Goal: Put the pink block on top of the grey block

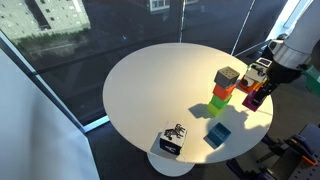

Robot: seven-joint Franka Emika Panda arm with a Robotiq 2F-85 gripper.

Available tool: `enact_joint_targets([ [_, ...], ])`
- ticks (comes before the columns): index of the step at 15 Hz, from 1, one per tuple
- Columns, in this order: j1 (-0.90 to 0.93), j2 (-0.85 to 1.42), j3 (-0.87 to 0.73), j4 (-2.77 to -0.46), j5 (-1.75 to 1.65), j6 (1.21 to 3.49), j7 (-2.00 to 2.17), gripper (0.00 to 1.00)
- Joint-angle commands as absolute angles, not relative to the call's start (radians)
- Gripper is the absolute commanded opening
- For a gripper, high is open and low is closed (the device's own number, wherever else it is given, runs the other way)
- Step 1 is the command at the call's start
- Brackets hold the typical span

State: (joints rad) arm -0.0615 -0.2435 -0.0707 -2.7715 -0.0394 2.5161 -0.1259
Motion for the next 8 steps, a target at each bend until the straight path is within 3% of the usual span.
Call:
enact_joint_targets([
  [1, -0.071, -0.339, -0.071, -2.774, -0.058, 2.449, -0.118, 0.32],
  [8, -0.063, -0.446, -0.071, -2.752, -0.041, 2.351, -0.114, 0.32],
])
